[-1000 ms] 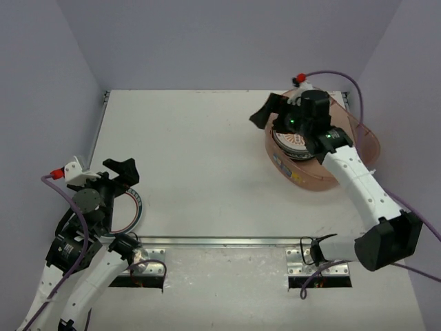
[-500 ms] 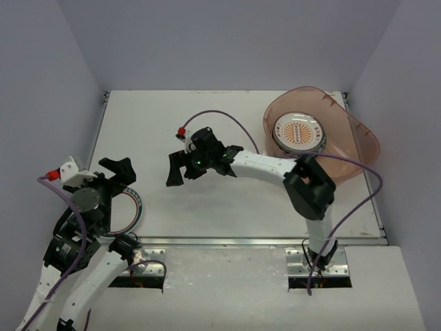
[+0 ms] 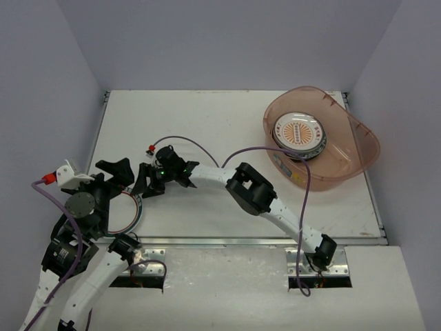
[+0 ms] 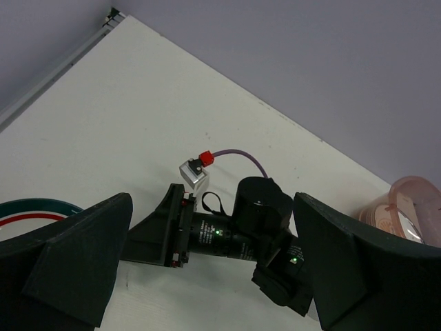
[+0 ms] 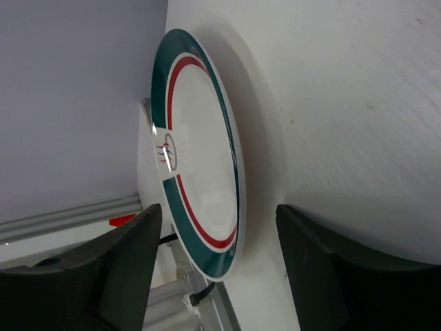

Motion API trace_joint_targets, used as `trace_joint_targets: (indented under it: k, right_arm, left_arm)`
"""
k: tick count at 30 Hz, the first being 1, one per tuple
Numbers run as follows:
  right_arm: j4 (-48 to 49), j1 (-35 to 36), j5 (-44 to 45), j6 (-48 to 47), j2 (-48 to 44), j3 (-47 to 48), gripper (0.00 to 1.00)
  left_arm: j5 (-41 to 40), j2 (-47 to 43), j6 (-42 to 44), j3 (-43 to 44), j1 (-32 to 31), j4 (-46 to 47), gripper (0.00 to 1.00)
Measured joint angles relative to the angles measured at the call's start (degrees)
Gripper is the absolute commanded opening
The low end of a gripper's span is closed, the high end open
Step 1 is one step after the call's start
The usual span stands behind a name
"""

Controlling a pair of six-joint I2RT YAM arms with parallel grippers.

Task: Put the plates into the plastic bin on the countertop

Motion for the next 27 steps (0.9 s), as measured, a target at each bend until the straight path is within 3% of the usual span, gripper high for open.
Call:
trace_joint_targets:
  k: [2,6,7,8,15,20,24,27]
  right_arm:
    - [-1.1,0.5,0.0,2.0,2.2,3.2,0.58]
    - [-3.0,1.1,0.1,3.9,4.1,5.5,0.33]
    - [-3.4,1.2,0.0,4.5,4.4,5.5,0.14]
    - [-3.5,1.4,0.0,4.7,4.4,5.2,0.00]
    - [-0.1,2.0,-1.5,5.5,1.4,-2.5,0.00]
    - [-3.0,1.4,-1.2,2.5,-5.1,-10.4,0.00]
    - [-14.0,-1.9,1.1,-4.2,-17.2,-15.5,0.00]
    - [-18.9,-9.0,2.3,-8.1,-29.3,-17.3,0.00]
  left_arm:
    - [0.0,0.0,0.0,0.0,0.0,0.0,1.00]
    - [0.2,0.0,0.1,0.0,0.0,0.0,1.00]
    - [0.2,0.0,0.1,0.0,0.0,0.0,1.00]
    - [0.2,0.0,0.1,-0.1,0.0,0.0,1.00]
    - [0.7,0.0,0.2,-0.2,0.0,0.1,1.00]
    - [1.5,0.0,0.3,-0.2,0.0,0.2,1.00]
    - [1.7,-0.1,0.4,-0.3,0.0,0.2,1.00]
    - [1.7,-0.2,0.4,-0.3,0.0,0.2,1.00]
